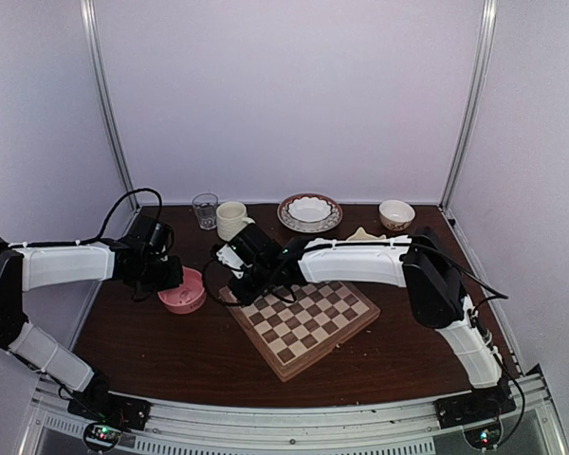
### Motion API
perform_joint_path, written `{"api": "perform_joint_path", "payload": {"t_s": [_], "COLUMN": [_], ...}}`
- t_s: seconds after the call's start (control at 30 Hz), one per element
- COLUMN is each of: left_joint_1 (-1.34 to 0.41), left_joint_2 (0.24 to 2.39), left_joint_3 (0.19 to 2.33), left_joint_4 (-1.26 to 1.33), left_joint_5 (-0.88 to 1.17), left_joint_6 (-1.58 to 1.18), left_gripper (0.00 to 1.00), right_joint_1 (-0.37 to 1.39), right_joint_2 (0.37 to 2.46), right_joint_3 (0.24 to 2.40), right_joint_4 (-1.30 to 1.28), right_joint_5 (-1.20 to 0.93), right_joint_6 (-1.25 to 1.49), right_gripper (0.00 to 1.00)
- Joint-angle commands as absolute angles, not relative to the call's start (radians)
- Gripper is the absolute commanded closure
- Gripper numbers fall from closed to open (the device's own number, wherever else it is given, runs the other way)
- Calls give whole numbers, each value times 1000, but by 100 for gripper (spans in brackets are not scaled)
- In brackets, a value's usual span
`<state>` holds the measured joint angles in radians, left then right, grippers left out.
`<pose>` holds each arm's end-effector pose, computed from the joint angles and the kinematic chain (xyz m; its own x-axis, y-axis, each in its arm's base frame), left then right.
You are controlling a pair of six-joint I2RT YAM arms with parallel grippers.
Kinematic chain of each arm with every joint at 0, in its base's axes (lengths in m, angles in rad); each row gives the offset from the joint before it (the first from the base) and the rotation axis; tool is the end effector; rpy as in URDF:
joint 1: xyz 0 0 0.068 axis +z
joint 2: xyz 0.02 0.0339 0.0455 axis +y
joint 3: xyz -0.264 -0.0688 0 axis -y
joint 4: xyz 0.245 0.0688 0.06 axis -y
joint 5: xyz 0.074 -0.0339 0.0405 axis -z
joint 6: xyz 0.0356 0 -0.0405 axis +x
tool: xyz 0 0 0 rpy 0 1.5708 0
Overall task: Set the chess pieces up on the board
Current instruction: Place the rook at h1, then adjust the rook at h1.
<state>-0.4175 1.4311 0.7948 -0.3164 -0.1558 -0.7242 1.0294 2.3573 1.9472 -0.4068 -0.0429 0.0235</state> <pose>0.2575 -0.1082 0.1886 -0.7689 -0.3749 -0.5178 -0.2551 0.9226 -0.2892 0.2721 0.4554 0.1774 -0.3961 -0.6131 -0.6836 -0.8623 0.5042 0.0473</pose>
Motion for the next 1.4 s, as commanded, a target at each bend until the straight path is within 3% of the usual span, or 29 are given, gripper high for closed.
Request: {"api": "perform_joint_path", "payload": {"t_s": [0.0, 0.37, 0.5, 1.37], "left_joint_1": [-411, -411, -411, -411], "left_joint_2": [1423, 1424, 1423, 1427], "left_joint_3": [799, 799, 799, 801], "left_joint_4": [-298, -297, -297, -295], "left_joint_5": [-149, -143, -143, -138], "left_joint_6": [-713, -713, -713, -711], "left_gripper": [96, 96, 96, 96], "right_joint_1": [1023, 1019, 1019, 1009], "right_joint_2": [2384, 2399, 2399, 2425], "right_joint_3": [1987, 2008, 2008, 2051], "right_joint_4": [-411, -422, -421, -419], "right_joint_5": [-15, -26, -23, -31], "right_joint_6": [14, 14, 14, 14], "right_gripper": [80, 79, 89, 90]}}
